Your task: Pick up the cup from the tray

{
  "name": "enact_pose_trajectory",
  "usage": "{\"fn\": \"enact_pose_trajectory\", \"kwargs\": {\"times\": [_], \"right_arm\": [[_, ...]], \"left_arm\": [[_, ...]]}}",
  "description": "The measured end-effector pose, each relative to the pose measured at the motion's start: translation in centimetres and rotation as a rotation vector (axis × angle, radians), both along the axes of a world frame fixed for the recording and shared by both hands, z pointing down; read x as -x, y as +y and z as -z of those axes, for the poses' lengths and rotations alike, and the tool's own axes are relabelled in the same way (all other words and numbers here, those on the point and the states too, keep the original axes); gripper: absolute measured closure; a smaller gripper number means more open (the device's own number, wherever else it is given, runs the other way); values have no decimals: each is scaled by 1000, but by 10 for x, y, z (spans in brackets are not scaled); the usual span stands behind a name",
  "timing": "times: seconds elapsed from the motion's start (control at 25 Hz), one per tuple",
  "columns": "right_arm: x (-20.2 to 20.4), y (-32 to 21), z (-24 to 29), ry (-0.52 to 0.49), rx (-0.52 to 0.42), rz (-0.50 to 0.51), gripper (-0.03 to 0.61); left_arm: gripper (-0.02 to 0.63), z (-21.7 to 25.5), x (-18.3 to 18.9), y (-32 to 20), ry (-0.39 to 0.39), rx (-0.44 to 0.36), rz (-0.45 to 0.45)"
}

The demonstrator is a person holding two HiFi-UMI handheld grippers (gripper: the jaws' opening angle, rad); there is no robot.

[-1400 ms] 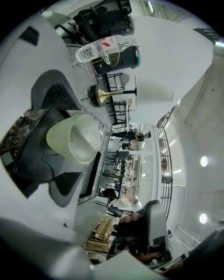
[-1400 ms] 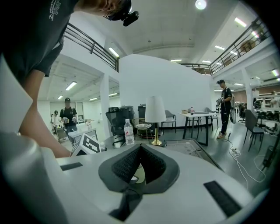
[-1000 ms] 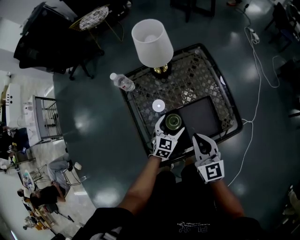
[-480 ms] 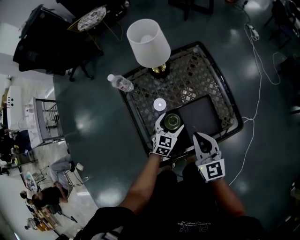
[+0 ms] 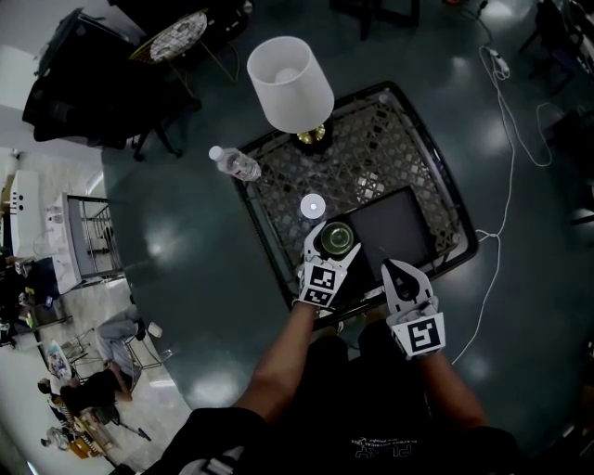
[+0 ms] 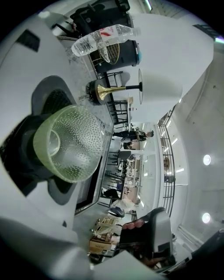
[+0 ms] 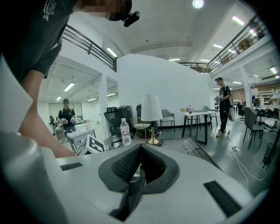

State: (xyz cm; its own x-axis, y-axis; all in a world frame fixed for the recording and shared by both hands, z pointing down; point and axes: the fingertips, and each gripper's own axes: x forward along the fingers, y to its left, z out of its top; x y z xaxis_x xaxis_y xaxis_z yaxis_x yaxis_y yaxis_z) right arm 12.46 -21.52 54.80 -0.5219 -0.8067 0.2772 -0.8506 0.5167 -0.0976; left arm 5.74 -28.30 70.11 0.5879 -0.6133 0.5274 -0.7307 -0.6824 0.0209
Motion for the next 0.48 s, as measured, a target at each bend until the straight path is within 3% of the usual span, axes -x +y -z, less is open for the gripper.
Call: {"fn": "enact_pose_trajectory", "kwargs": {"times": [0.48], "right_arm": [[10,-6,9,3,-22,-8,571]], "left_arm": [[221,70,13,5,106,-64,6]]}}
